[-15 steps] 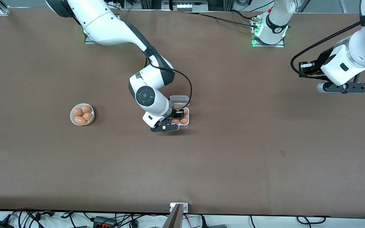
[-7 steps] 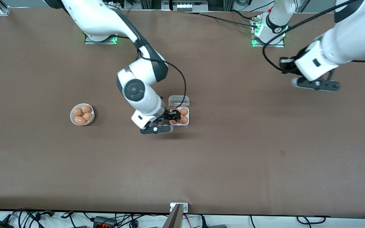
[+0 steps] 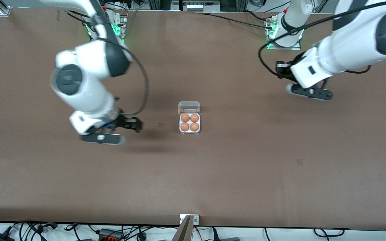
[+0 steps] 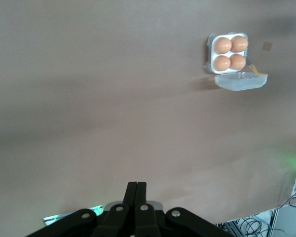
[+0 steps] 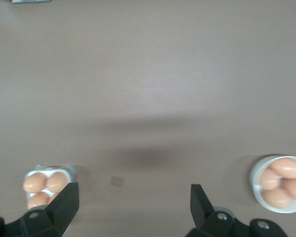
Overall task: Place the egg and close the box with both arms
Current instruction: 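Withdraw the right gripper while the left gripper reaches toward the box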
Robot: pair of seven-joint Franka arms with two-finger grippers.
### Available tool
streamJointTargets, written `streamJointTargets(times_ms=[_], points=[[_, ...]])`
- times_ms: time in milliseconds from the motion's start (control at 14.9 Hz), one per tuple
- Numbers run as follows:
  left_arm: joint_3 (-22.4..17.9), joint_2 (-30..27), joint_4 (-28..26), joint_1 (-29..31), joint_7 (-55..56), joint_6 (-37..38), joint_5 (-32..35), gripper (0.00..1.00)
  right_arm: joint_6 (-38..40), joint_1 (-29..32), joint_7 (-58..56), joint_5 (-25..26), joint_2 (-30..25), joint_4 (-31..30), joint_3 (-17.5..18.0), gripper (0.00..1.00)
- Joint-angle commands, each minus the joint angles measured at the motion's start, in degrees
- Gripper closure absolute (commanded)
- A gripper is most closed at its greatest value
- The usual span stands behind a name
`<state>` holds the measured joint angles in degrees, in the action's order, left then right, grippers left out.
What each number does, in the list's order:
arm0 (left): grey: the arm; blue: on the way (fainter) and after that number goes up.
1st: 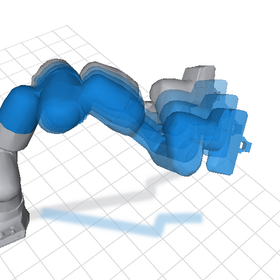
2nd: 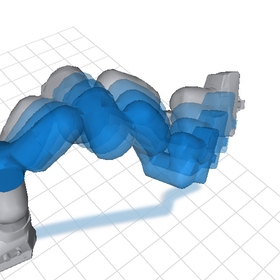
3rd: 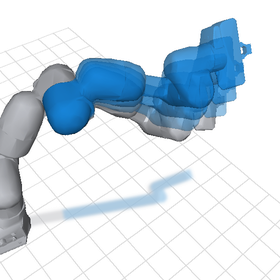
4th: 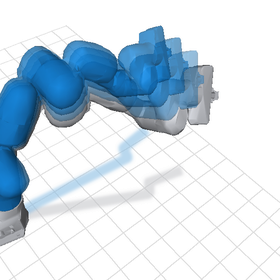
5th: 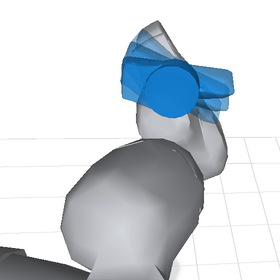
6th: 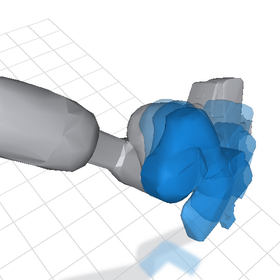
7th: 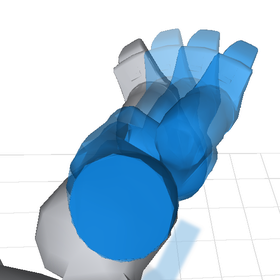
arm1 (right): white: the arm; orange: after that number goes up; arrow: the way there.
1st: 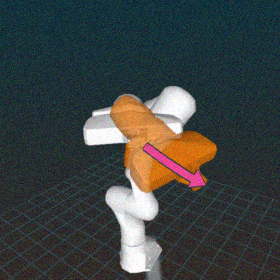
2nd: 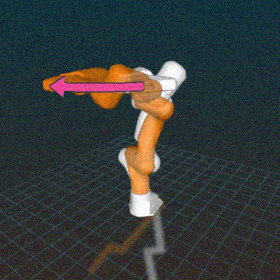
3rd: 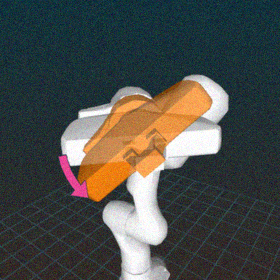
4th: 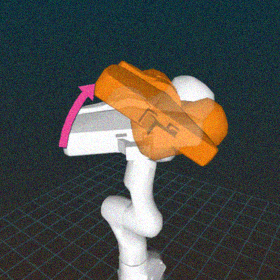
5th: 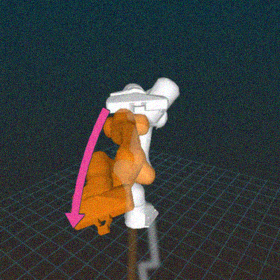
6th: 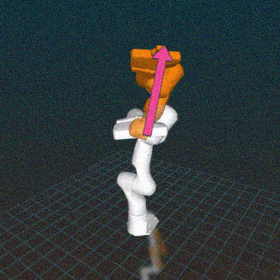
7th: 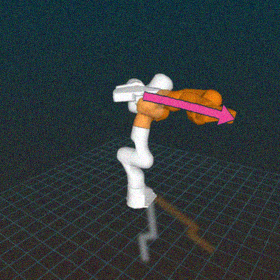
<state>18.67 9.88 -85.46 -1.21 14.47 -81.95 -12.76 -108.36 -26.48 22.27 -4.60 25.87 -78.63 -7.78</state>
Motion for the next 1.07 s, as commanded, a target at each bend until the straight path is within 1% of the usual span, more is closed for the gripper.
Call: streamJointTargets(times_ms=[0, 134, 201, 268, 402, 469, 535, 602, 736, 803, 870, 1004], points=[[-0.1, 1.7, 0.6, -4.9, 7.6, -3.7, -1.0, 0.97, 3.1, 3.9, -6.0, 0.4, -2.8, -1.3, -0.6, 0.00], [-0.2, 3.7, 0.6, -9.8, 12.6, -8.0, -0.8, 0.99, 4.0, 7.0, -8.4, 0.5, -4.3, -1.3, -0.3, 0.00], [-0.1, 5.1, 0.6, -11.9, 14.4, -10.1, -0.8, 1.00, 4.1, 7.3, -9.2, 0.6, -4.6, -1.3, -0.5, 0.00], [-0.1, 6.9, 0.6, -13.4, 15.9, -11.9, -0.9, 1.00, 4.7, 7.6, -9.5, 1.3, -4.8, -1.3, -0.9, 0.00], [-0.1, 10.1, 0.8, -16.4, 16.4, -13.9, -1.0, 1.00, 5.6, 8.1, -10.0, 2.5, -4.9, -1.3, -3.5, 0.00], [-0.1, 11.5, 0.7, -17.7, 16.4, -15.1, -1.0, 1.00, 5.7, 10.6, -10.0, 2.1, -5.6, -1.3, -3.1, 0.00], [-0.1, 13.3, 0.7, -19.3, 16.5, -17.0, -0.9, 1.00, 5.7, 13.4, -10.2, 2.1, -7.0, -1.3, -1.8, 0.00], [-0.2, 14.6, 0.7, -20.8, 17.6, -18.8, -0.9, 1.00, 5.9, 16.2, -10.8, 2.2, -7.8, -1.3, 0.4, 0.00], [-0.1, 17.4, 0.9, -22.8, 24.1, -23.6, -0.9, 1.00, 7.0, 21.4, -13.4, 2.5, -9.5, -1.3, 3.6, 0.00], [-0.1, 18.9, 0.9, -23.1, 26.8, -25.5, -0.8, 1.00, 8.2, 23.5, -16.0, 2.5, -10.1, -1.3, 4.4, 0.00], [-0.1, 20.4, 1.3, -23.2, 27.2, -26.8, -0.7, 1.00, 8.5, 24.3, -18.0, 2.5, -10.3, -1.3, 4.6, 0.00], [-0.1, 21.7, 1.4, -23.9, 27.7, -27.5, -0.8, 1.00, 10.5, 25.6, -19.8, 2.5, -11.7, -1.3, 4.6, 0.00]])
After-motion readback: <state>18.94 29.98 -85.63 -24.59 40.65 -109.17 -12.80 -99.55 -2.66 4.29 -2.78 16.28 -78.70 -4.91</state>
